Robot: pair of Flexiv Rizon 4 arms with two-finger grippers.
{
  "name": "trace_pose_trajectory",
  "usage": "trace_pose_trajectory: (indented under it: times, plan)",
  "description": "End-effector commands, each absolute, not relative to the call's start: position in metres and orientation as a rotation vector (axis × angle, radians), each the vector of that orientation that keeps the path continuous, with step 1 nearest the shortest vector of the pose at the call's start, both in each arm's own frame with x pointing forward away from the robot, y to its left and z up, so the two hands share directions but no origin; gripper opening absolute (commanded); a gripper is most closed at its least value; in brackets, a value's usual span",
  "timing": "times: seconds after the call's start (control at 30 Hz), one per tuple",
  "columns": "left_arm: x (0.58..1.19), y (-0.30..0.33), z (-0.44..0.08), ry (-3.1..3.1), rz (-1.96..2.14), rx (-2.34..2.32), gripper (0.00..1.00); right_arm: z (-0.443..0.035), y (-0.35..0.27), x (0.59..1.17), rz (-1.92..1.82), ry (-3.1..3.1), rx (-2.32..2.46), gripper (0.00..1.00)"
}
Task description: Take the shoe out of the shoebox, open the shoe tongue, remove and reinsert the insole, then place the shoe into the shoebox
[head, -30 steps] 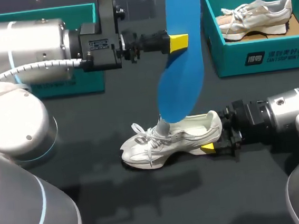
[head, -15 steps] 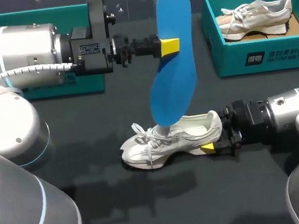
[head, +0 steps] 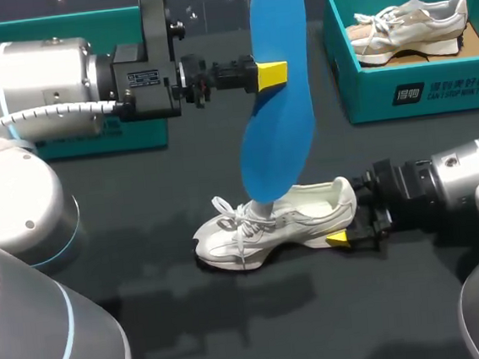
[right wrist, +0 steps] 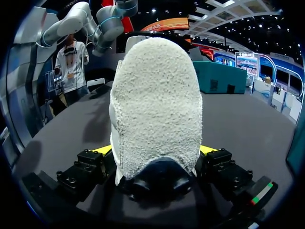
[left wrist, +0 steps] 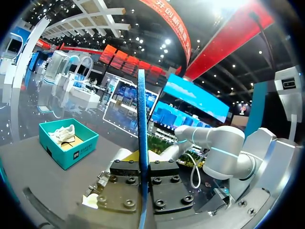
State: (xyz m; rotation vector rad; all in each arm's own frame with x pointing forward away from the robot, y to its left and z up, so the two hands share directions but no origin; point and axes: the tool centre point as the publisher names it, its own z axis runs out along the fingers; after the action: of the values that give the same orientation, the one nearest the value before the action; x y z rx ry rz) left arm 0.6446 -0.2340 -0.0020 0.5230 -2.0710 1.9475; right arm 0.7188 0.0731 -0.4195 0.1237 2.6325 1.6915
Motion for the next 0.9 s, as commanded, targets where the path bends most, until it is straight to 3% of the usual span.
trace_pose_trajectory:
  times: [0.03, 0.5, 0.9]
  plan:
    - [0.644, -0.233, -0.002, -2.070, 1.949, 0.522, 0.00, -0.410, 0.065, 0.714, 1.611, 2.703, 0.144, 1.00]
    - [0.644, -0.233, -0.002, -2.070, 1.949, 0.522, 0.00, -0.380, 0.033, 0.710, 1.126, 3.027, 0.301, 1.00]
    - [0.644, -0.233, -0.002, -2.070, 1.949, 0.522, 0.00, -0.344, 0.041, 0.709, 0.545, 3.246, 0.412, 1.00]
